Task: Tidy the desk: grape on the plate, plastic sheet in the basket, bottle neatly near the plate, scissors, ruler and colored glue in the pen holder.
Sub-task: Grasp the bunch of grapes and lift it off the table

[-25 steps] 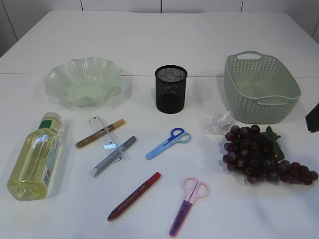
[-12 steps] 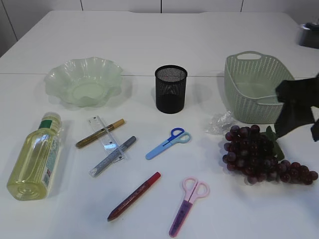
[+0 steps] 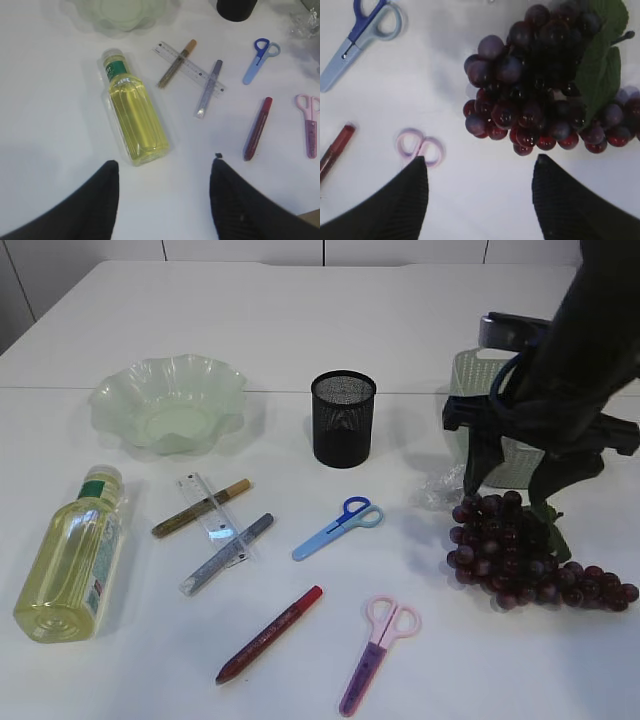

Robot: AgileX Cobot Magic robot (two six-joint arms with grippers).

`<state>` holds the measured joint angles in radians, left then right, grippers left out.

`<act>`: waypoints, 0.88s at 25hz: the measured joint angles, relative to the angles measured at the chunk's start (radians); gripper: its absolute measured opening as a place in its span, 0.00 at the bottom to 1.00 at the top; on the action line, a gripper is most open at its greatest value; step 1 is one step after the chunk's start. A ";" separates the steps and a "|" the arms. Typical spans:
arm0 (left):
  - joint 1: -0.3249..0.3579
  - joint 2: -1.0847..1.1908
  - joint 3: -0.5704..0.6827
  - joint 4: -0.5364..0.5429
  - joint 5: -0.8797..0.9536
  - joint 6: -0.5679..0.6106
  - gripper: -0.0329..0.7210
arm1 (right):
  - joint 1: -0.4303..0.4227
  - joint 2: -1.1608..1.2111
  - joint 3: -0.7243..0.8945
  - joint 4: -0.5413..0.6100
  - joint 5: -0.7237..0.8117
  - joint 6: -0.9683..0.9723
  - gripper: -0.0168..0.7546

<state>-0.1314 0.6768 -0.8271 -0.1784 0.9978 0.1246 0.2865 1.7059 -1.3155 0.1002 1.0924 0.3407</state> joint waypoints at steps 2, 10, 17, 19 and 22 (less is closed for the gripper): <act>0.000 0.000 0.000 0.000 -0.006 0.000 0.60 | 0.000 0.044 -0.042 0.000 0.017 0.002 0.68; 0.000 0.000 0.000 0.000 -0.012 0.000 0.60 | 0.000 0.120 -0.084 -0.010 0.059 0.008 0.68; 0.000 0.000 0.000 -0.002 -0.014 0.000 0.60 | 0.000 0.162 -0.084 -0.023 0.057 0.068 0.69; 0.000 0.000 0.000 -0.002 -0.014 0.000 0.60 | 0.000 0.174 -0.087 -0.031 0.056 0.088 0.70; 0.000 0.000 0.000 -0.002 -0.014 0.000 0.60 | 0.000 0.204 -0.088 -0.038 0.052 0.101 0.72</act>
<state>-0.1314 0.6768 -0.8271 -0.1802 0.9840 0.1246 0.2865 1.9097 -1.4039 0.0619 1.1443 0.4421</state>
